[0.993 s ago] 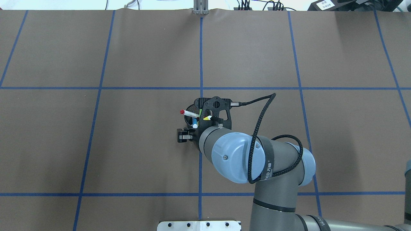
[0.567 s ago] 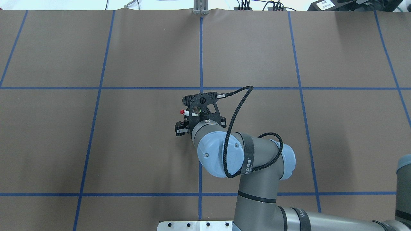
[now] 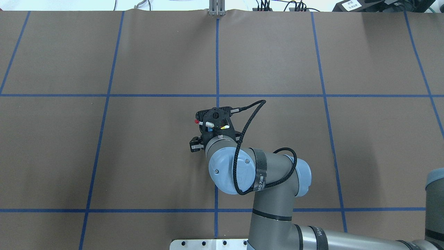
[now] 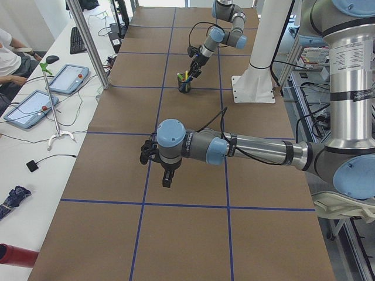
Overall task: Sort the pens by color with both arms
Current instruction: 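Lower the right gripper into the cup and grasp the blue marker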
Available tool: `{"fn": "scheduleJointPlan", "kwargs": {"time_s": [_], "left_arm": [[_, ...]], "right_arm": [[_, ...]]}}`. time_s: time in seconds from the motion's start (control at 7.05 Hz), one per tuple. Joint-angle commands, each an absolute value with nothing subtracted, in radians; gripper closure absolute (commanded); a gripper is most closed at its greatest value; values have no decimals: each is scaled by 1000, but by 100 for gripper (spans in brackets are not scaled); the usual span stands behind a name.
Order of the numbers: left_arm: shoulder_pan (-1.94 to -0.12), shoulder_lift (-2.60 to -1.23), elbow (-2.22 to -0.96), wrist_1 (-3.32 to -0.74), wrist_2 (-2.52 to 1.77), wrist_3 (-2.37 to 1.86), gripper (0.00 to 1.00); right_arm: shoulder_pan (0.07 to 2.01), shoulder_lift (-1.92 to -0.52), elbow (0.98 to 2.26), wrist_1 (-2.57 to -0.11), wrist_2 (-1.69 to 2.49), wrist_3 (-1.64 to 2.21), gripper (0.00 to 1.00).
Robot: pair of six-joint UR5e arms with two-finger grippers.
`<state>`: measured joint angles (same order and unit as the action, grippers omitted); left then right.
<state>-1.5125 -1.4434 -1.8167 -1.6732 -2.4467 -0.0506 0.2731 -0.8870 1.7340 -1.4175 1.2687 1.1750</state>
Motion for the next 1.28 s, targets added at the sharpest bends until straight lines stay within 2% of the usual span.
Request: {"fn": "scheduleJointPlan", "kwargs": {"time_s": [0.0, 0.14, 0.57, 0.99, 1.13], "left_arm": [[-1514, -1443, -1816, -1674, -2447, -51, 0], [-1514, -1443, -1818, -1672, -2447, -51, 0], [-1514, -1443, -1819, -1674, -2451, -52, 0], [-1514, -1443, -1822, -1672, -2479, -54, 0], [-1513, -1443, -1822, -1672, -2479, -54, 0]], "right_arm": [[272, -876, 1740, -1433, 1270, 1175, 82], [272, -876, 1741, -1433, 1270, 1175, 100], [285, -871, 1802, -1469, 1272, 1175, 100], [372, -870, 2024, -1706, 1369, 1170, 100], [392, -868, 2060, -1744, 1387, 1170, 100]]}}
